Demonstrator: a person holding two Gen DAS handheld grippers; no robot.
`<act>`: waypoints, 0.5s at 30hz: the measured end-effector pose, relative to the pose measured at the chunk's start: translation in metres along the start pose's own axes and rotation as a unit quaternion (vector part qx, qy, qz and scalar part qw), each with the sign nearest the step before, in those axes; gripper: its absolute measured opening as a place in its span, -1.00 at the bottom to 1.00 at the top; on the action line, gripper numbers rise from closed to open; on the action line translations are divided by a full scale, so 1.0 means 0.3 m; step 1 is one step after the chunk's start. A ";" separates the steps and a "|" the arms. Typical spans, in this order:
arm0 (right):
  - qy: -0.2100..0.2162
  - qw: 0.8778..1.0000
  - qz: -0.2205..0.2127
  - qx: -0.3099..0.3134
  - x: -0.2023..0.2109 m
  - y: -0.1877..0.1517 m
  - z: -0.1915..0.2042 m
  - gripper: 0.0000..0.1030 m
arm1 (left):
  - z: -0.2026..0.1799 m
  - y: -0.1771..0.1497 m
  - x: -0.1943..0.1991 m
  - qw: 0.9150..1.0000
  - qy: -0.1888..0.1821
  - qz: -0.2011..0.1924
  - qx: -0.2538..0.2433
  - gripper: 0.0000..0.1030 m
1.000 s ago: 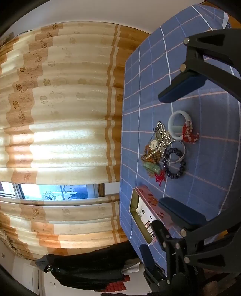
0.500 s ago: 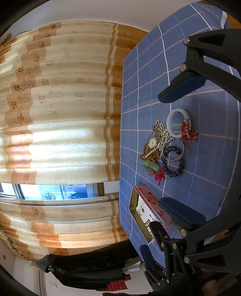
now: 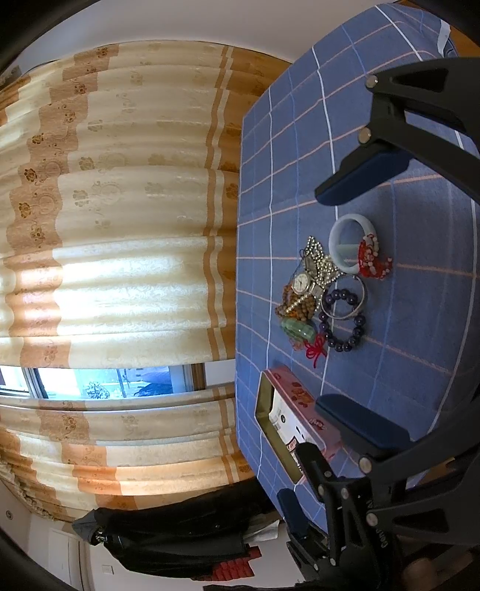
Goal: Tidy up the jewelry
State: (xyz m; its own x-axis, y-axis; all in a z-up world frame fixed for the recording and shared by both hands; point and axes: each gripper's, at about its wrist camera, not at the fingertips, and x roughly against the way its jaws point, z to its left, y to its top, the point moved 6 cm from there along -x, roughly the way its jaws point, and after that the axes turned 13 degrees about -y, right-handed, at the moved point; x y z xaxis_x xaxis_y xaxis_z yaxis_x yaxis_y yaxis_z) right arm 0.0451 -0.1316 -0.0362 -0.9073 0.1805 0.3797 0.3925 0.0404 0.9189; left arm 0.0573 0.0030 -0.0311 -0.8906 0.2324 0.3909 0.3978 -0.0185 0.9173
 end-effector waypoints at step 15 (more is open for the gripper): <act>0.001 1.000 0.003 -0.001 0.000 -0.002 0.000 1.00 | 0.007 -0.002 0.001 1.000 0.001 -0.001 0.001 0.59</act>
State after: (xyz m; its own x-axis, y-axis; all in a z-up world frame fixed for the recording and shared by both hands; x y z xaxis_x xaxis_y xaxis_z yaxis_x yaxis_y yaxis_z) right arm 0.0449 -0.1315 -0.0367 -0.9054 0.1781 0.3854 0.3975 0.0364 0.9169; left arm 0.0574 0.0050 -0.0316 -0.8913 0.2314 0.3899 0.3971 -0.0169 0.9176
